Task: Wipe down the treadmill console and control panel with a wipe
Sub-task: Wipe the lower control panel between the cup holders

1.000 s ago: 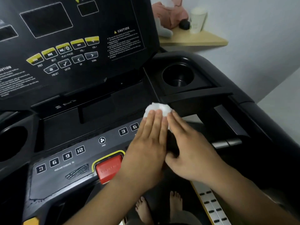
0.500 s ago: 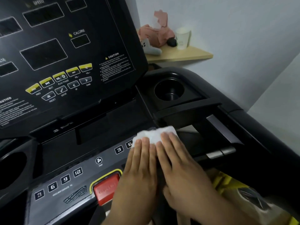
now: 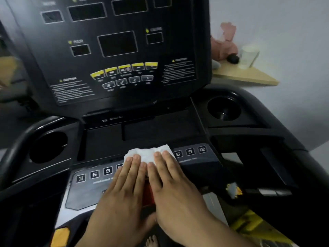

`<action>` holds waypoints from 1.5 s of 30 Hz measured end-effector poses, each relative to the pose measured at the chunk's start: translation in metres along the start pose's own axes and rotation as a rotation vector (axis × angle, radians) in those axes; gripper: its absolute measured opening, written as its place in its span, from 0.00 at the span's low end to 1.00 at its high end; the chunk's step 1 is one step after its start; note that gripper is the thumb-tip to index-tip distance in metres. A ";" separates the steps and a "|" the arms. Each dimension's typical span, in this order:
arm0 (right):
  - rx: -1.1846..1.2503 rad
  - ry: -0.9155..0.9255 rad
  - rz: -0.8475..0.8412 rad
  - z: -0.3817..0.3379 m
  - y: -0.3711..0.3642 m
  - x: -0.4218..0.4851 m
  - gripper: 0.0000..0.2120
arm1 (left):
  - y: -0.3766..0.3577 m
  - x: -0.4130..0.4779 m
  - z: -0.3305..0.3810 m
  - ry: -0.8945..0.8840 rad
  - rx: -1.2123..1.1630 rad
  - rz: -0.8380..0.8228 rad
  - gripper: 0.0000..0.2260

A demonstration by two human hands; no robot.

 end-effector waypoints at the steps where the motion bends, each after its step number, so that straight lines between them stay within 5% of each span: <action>1: 0.011 0.037 -0.017 -0.009 0.004 0.005 0.41 | -0.001 -0.006 -0.009 0.024 -0.008 -0.011 0.40; 10: -0.072 0.247 0.006 -0.099 -0.007 0.053 0.35 | -0.004 -0.071 -0.084 0.243 -0.103 -0.037 0.40; 14: -0.053 0.323 0.025 -0.138 -0.015 0.074 0.37 | 0.001 -0.104 -0.120 0.400 -0.479 0.003 0.43; 17: 0.020 0.362 0.009 -0.157 -0.029 0.067 0.36 | 0.002 -0.131 -0.120 0.354 -0.663 0.042 0.41; 23: 0.031 0.391 0.087 -0.134 -0.041 0.012 0.31 | -0.015 -0.159 -0.085 0.230 -0.302 0.084 0.37; 31: -0.059 0.091 0.124 -0.049 -0.012 0.005 0.26 | -0.014 -0.057 -0.033 0.104 -0.068 -0.002 0.27; 39: -0.042 -0.364 0.251 0.052 -0.003 -0.031 0.28 | 0.006 0.046 0.036 -0.302 0.147 -0.142 0.47; 45: 0.133 -0.592 0.348 0.083 -0.006 -0.070 0.31 | -0.001 0.081 0.091 -0.431 0.137 -0.107 0.44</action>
Point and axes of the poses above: each hand's wrist, its own x-axis towards the middle knuckle, its own y-axis out of the back of the hand, z = x × y, the point moved 5 cm from there along x, towards the middle knuckle, and after that the axes turned 3 degrees about -z, right-handed, at the moved point
